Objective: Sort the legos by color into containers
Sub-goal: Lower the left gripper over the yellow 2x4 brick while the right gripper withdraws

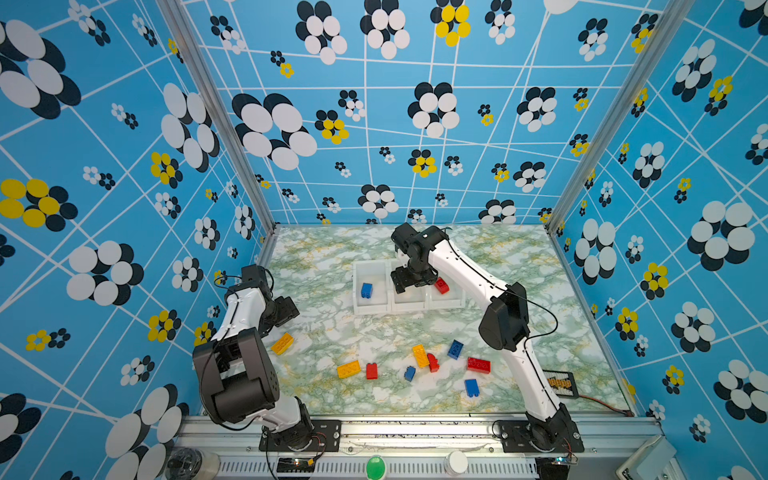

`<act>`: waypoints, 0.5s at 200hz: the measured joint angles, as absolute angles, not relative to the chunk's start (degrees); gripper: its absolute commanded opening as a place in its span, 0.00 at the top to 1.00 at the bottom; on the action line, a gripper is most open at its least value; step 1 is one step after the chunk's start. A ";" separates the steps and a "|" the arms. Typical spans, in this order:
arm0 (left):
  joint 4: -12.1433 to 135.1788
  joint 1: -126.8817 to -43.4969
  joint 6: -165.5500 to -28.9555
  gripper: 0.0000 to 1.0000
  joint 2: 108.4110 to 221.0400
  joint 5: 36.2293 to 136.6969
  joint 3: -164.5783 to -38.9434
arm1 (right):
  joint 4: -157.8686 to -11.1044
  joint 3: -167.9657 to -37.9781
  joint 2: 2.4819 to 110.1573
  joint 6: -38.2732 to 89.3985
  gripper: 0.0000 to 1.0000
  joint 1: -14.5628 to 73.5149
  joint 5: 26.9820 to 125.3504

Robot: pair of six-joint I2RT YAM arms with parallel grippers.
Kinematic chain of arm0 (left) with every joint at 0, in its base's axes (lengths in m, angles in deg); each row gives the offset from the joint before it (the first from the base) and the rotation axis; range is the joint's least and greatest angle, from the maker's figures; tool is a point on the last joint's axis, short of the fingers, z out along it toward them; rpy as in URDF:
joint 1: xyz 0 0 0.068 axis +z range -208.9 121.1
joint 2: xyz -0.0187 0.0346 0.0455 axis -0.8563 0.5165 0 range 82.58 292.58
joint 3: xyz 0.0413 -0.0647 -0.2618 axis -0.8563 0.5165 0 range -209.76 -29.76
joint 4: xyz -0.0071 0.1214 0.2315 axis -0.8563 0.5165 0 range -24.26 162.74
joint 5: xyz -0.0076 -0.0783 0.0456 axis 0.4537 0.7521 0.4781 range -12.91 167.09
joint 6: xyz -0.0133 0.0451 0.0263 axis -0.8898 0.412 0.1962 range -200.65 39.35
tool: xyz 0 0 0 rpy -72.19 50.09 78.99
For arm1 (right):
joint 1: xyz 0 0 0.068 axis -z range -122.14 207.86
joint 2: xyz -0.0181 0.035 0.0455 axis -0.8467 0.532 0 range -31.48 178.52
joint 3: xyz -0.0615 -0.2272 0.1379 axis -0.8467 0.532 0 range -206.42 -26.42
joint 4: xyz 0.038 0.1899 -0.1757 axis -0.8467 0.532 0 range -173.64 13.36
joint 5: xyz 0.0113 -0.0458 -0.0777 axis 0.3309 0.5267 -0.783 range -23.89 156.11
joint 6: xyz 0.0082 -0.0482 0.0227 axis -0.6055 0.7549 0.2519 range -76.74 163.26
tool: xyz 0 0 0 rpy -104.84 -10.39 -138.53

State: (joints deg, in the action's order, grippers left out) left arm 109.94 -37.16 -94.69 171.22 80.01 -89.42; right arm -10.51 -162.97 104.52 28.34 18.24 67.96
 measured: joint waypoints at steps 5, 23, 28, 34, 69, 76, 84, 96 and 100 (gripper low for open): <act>110.38 -37.14 -94.08 0.11 172.08 80.12 -89.97 | -10.51 -162.95 104.41 28.17 0.17 18.24 67.98; 111.25 -36.90 -92.46 0.12 174.04 80.18 -90.71 | -10.51 -162.77 103.50 27.91 0.17 18.24 67.98; 111.54 -36.77 -92.02 0.12 174.35 80.18 -90.71 | -10.51 -162.71 103.12 27.82 0.17 18.24 67.98; 112.02 -36.51 -91.61 0.13 174.70 80.18 -90.71 | -10.56 -162.49 102.69 27.75 0.17 18.24 67.98; 114.01 -35.76 -90.16 0.16 176.16 80.45 -91.23 | -10.58 -160.28 99.87 27.41 0.16 18.24 68.09; 114.36 -35.76 -89.97 0.16 176.78 80.67 -91.63 | -10.62 -159.65 99.41 27.34 0.16 18.24 68.18; 114.49 -35.76 -89.73 0.17 177.45 80.82 -91.98 | -10.73 -158.86 99.04 27.32 0.16 18.24 68.18; 114.73 -35.76 -89.42 0.17 178.31 81.19 -92.22 | -11.24 -157.29 98.38 27.30 0.16 18.24 68.20; 114.88 -35.76 -89.33 0.18 178.55 81.28 -92.26 | -11.39 -156.72 98.18 27.25 0.16 18.24 68.20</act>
State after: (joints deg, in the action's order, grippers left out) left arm 114.88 -35.76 -89.33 178.55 81.28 -92.26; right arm -11.39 -156.72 98.18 27.25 18.24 68.20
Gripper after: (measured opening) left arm 0.830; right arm 0.835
